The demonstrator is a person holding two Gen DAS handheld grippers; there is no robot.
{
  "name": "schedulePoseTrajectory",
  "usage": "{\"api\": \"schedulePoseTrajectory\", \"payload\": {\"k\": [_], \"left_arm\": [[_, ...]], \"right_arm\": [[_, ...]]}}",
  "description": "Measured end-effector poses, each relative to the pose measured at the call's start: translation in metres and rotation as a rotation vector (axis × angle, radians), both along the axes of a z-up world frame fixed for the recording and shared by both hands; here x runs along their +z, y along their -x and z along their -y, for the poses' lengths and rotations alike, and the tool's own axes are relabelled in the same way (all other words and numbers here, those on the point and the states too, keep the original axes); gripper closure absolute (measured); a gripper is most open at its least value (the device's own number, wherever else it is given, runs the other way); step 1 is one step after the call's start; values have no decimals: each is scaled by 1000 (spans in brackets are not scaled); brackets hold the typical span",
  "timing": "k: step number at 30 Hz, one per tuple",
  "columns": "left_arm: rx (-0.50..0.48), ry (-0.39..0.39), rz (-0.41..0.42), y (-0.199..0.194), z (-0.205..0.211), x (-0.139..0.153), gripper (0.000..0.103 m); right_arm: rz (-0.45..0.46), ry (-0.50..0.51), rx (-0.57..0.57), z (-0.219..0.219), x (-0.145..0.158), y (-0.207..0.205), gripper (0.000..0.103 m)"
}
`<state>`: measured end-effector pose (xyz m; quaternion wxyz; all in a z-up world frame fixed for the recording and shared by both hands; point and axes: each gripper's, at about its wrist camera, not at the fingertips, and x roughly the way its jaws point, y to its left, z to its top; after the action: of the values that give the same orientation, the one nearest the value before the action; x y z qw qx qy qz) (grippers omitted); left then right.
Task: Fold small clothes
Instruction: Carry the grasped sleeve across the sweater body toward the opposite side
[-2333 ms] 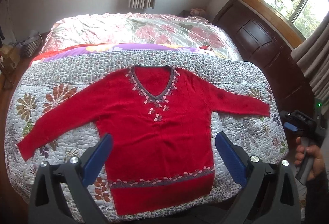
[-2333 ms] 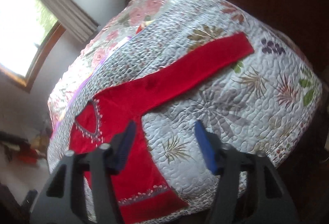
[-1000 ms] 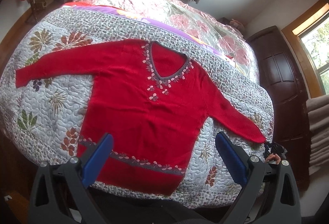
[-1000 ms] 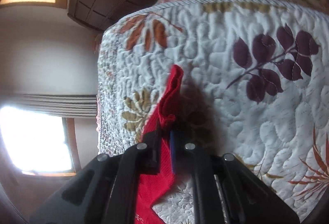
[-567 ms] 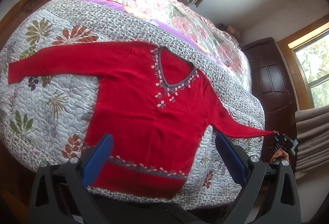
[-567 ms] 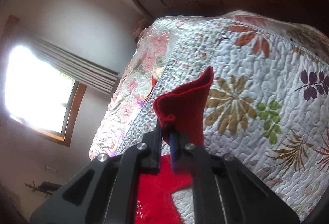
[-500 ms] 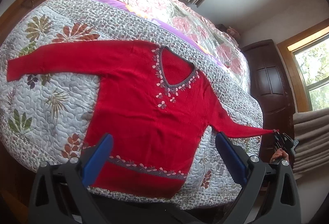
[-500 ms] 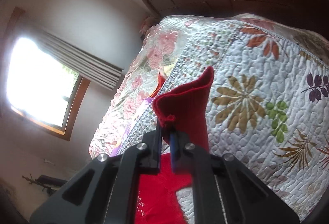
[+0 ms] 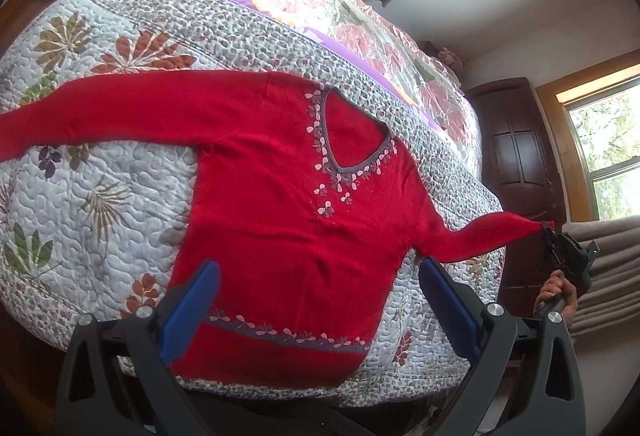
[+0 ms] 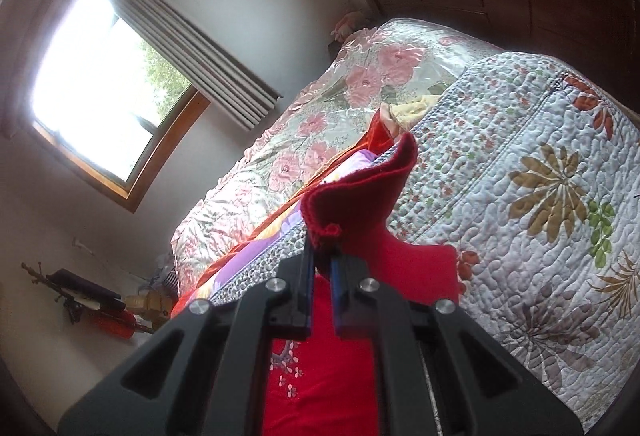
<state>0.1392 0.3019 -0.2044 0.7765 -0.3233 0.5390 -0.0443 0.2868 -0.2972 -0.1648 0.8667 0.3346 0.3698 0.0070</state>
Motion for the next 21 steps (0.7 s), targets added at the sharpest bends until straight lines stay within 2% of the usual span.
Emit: {"api": "schedulePoseTrajectory", "payload": {"k": [8,21], "left_arm": [[-26,-10,9,-19,-10,-2,4],[-50,-17,-6,-28,-33,-12,4]], "right_arm": [[5,6,64,-53,1,-10,98],[-39,13,141,-130,-31,-31,98]]}}
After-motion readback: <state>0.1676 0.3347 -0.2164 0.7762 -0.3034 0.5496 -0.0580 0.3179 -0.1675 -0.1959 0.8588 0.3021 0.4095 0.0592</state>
